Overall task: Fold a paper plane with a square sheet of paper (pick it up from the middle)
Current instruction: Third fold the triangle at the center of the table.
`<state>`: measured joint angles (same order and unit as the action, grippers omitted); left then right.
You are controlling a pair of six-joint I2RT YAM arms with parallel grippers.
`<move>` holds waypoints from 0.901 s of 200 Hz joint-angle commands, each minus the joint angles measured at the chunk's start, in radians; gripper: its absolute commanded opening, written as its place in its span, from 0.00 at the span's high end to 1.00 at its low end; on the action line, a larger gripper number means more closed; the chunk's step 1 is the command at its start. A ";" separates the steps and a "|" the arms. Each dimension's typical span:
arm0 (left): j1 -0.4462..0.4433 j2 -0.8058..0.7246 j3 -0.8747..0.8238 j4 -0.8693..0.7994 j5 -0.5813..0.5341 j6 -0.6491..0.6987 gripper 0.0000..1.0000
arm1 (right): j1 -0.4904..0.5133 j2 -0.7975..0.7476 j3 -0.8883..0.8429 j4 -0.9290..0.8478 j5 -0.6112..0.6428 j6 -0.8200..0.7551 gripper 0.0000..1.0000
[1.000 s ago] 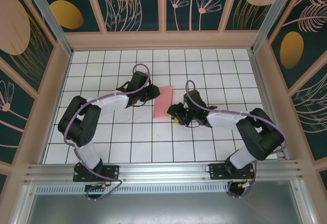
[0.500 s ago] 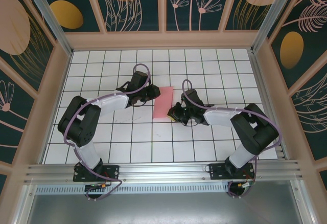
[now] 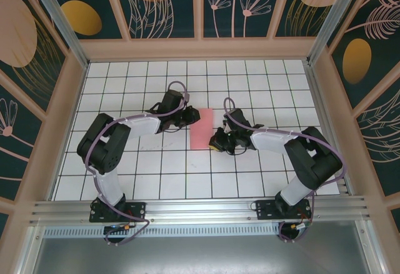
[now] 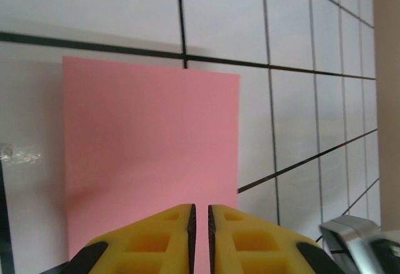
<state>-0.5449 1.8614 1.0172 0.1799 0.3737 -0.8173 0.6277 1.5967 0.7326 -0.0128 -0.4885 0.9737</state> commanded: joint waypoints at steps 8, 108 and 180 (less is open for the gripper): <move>0.005 0.038 -0.005 -0.026 -0.031 -0.002 0.85 | -0.003 -0.005 0.026 -0.011 -0.021 -0.011 0.98; 0.006 0.105 0.017 -0.103 -0.068 0.028 0.85 | 0.003 0.054 0.108 0.015 -0.032 0.017 0.97; 0.006 0.095 0.023 -0.114 -0.067 0.035 0.85 | 0.012 0.147 0.192 0.063 -0.024 0.020 0.97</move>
<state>-0.5449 1.9423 1.0222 0.1131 0.3244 -0.8082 0.6312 1.7012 0.8780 0.0113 -0.5064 0.9821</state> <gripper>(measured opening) 0.147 0.060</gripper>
